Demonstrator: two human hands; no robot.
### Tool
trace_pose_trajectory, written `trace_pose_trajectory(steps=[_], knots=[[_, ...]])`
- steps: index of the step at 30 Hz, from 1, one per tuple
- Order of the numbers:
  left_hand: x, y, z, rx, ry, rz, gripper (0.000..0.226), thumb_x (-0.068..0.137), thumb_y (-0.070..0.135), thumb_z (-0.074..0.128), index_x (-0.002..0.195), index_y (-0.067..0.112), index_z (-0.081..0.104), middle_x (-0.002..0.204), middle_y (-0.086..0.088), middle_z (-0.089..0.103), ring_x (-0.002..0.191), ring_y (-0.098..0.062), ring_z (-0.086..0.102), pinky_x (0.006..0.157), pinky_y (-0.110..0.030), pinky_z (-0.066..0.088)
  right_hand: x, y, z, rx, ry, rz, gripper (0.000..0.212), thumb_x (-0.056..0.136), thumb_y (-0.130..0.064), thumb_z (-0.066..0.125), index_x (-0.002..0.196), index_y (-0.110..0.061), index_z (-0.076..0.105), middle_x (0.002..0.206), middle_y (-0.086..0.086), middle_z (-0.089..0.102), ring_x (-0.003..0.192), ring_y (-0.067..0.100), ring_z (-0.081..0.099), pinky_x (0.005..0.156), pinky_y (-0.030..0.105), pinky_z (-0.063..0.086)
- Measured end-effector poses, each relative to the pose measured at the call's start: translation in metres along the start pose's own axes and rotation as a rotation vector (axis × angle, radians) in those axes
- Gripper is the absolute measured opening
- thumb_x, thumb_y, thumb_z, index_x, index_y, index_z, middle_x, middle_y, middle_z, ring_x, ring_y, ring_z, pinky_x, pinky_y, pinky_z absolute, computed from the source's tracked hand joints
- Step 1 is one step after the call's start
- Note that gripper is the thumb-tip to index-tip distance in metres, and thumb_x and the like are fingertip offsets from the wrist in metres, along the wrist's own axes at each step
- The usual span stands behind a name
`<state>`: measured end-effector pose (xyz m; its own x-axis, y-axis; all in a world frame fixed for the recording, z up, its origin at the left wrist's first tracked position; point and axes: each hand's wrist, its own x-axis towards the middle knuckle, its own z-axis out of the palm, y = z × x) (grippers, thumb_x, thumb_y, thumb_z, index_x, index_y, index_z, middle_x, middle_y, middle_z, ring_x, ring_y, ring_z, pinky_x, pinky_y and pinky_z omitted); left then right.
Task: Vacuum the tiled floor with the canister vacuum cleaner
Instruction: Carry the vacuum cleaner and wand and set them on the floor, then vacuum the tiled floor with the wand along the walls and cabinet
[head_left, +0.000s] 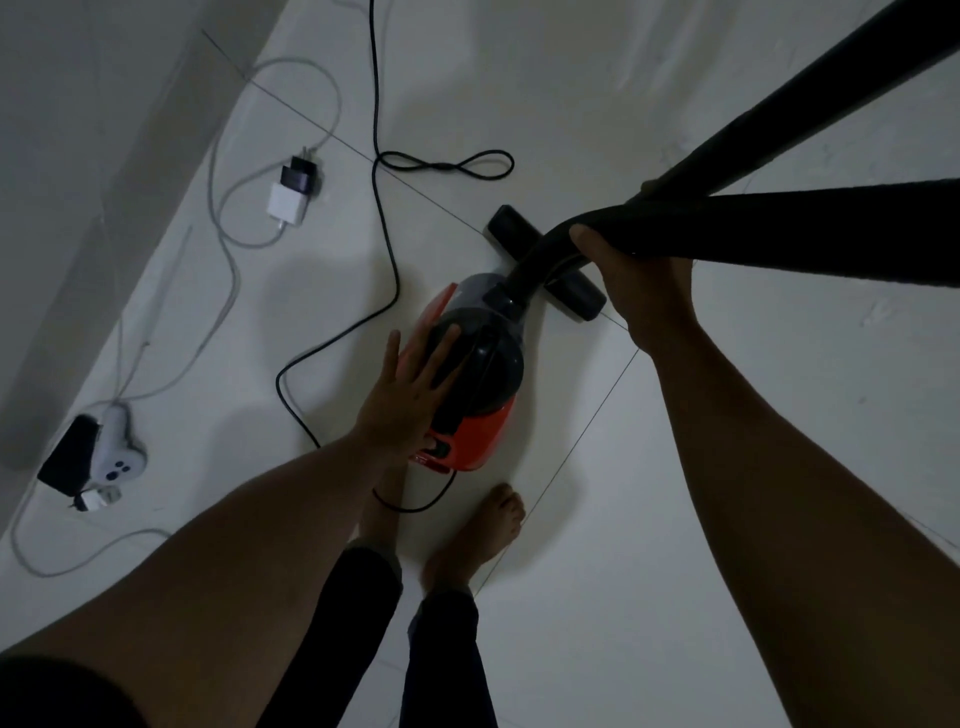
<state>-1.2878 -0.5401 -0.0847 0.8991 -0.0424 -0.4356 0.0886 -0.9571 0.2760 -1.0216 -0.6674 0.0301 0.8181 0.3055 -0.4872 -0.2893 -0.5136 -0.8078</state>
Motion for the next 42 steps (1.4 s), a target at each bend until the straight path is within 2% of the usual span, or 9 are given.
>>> trace_pose_trajectory(steps=[7,15,18,22,26,29,33,37,42], knots=[[0.000,0.003,-0.004,0.008,-0.011,-0.020,0.124,0.061,0.060,0.080,0.156,0.011,0.018,0.164,-0.022,0.000,0.149,-0.047,-0.005,0.104,-0.081,0.011,0.002,0.006,-0.002,-0.023,-0.007,-0.030,0.041,0.085,-0.020,0.078,0.103,-0.036,0.044,0.098,-0.024,0.052,0.091,-0.016,0.050,0.076,0.001,0.039],[0.002,-0.014,-0.035,-0.046,-0.060,0.075,0.140,0.052,0.076,0.075,0.160,0.021,0.005,0.166,-0.010,-0.006,0.151,-0.037,0.000,0.109,-0.079,0.011,-0.006,-0.010,-0.025,-0.096,-0.157,-0.081,0.035,0.082,-0.014,0.081,0.108,-0.005,0.060,0.100,-0.002,0.063,0.089,-0.016,0.060,0.079,0.005,0.047],[0.006,-0.017,-0.059,-0.115,-0.135,0.078,0.125,0.062,0.069,0.073,0.158,0.019,0.011,0.166,-0.005,0.005,0.151,-0.032,0.012,0.111,-0.074,0.005,-0.008,-0.020,-0.041,-0.109,-0.232,-0.042,0.026,0.085,0.000,0.074,0.090,-0.019,0.056,0.088,-0.003,0.059,0.075,-0.017,0.060,0.070,0.006,0.048],[0.028,0.006,-0.112,-0.396,-0.098,-0.026,0.084,0.078,0.048,0.062,0.149,0.031,0.022,0.154,-0.001,0.039,0.143,-0.029,0.035,0.114,-0.073,0.010,-0.010,-0.044,-0.069,-0.161,-0.322,-0.024,0.019,0.089,0.016,0.056,0.086,0.001,0.047,0.062,0.005,0.048,0.051,0.002,0.048,0.052,0.014,0.043],[0.055,0.051,-0.186,-0.657,0.181,-0.017,0.085,0.078,0.057,0.066,0.148,0.023,0.032,0.141,0.001,0.049,0.129,-0.018,0.049,0.107,-0.053,0.041,-0.021,-0.078,-0.091,-0.064,-0.265,-0.007,0.045,0.096,-0.003,0.059,0.137,-0.013,0.043,0.115,0.027,0.057,0.086,0.032,0.060,0.074,0.036,0.056],[0.069,0.097,-0.265,-0.748,0.350,0.103,0.095,0.073,0.063,0.073,0.149,0.021,0.034,0.140,0.003,0.047,0.128,-0.013,0.047,0.109,-0.043,0.043,-0.030,-0.111,-0.107,0.096,-0.279,0.050,0.050,0.098,-0.009,0.059,0.145,-0.017,0.042,0.142,0.006,0.051,0.119,0.035,0.054,0.098,0.048,0.049],[0.068,0.153,-0.349,-0.816,0.550,0.302,0.083,0.072,0.054,0.081,0.135,0.009,0.051,0.126,-0.003,0.059,0.119,-0.018,0.054,0.102,-0.043,0.045,-0.033,-0.154,-0.127,0.126,-0.264,-0.041,0.052,0.097,-0.012,0.059,0.146,-0.011,0.041,0.138,0.007,0.056,0.118,0.027,0.062,0.097,0.040,0.052],[0.040,0.189,-0.410,-0.991,0.540,0.279,0.057,0.076,0.041,0.082,0.117,0.008,0.059,0.099,0.000,0.065,0.096,-0.012,0.063,0.085,-0.039,0.054,-0.039,-0.217,-0.153,0.159,-0.258,-0.047,0.059,0.090,0.014,0.058,0.140,-0.015,0.048,0.130,0.001,0.061,0.107,0.013,0.064,0.084,0.027,0.054],[-0.008,0.220,-0.481,-1.168,0.488,0.298,0.037,0.081,0.032,0.079,0.101,0.013,0.054,0.078,0.019,0.050,0.071,-0.001,0.056,0.065,-0.019,0.047,-0.056,-0.302,-0.189,0.233,-0.332,-0.002,0.042,0.104,-0.004,0.041,0.130,-0.031,0.058,0.127,-0.006,0.065,0.117,0.021,0.063,0.073,0.045,0.057]])
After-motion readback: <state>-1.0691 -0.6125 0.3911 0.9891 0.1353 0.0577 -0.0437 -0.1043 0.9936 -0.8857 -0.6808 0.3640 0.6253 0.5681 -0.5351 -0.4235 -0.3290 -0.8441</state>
